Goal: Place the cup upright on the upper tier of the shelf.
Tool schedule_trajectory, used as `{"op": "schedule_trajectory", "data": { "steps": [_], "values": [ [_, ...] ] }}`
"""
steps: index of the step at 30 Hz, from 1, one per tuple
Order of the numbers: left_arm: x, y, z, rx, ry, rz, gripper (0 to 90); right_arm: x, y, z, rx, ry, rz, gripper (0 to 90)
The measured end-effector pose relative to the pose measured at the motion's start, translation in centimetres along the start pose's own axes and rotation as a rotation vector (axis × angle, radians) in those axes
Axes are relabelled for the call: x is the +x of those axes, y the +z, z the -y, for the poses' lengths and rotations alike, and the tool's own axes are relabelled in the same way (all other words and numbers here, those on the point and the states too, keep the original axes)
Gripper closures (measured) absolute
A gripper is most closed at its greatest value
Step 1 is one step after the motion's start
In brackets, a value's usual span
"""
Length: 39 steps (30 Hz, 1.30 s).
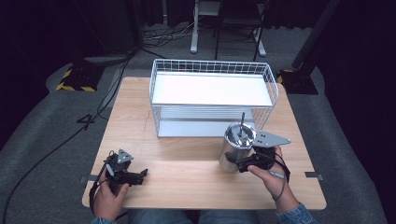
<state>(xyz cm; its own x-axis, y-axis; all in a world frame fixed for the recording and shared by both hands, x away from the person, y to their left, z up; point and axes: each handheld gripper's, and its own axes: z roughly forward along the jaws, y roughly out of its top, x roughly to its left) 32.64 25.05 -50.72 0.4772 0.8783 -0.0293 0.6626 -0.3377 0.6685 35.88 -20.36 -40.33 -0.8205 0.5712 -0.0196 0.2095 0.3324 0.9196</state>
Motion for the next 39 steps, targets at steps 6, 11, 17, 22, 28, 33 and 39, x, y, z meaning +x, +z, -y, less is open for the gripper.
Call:
{"op": "schedule_trajectory", "data": {
  "steps": [6, 11, 17, 22, 28, 33, 39],
  "values": [
    [0.0, 0.0, 0.0, -0.001, 0.0, 0.0, 0.2, -0.5, -0.8, -2.1, -0.006, -0.008, 0.013, 3.6],
    [0.0, 0.0, 0.0, 0.0, 0.0, 0.0, 0.2, -0.8, -1.3, -3.6, -0.01, -0.011, 0.024, 3.6],
    [0.0, 0.0, 0.0, 0.001, 0.003, 0.0, 0.2, -1.3, -1.8, -5.5, -0.019, -0.004, 0.03, 3.6],
    [0.0, 0.0, 0.0, 0.0, 0.0, 0.0, 0.2, -1.9, -2.3, -7.1, -0.025, -0.007, 0.039, 3.6],
    [0.0, 0.0, 0.0, 0.0, 0.0, 0.0, 0.2, -2.5, -2.6, -9.1, -0.028, -0.012, 0.065, 3.6],
    [0.0, 0.0, 0.0, 0.002, 0.003, 0.0, 0.2, -2.9, -2.6, -10.7, -0.034, -0.015, 0.072, 3.6],
    [0.0, 0.0, 0.0, 0.001, 0.002, 0.0, 0.2, -3.4, -2.5, -12.8, -0.05, -0.014, 0.081, 3.6]
  ]
}}
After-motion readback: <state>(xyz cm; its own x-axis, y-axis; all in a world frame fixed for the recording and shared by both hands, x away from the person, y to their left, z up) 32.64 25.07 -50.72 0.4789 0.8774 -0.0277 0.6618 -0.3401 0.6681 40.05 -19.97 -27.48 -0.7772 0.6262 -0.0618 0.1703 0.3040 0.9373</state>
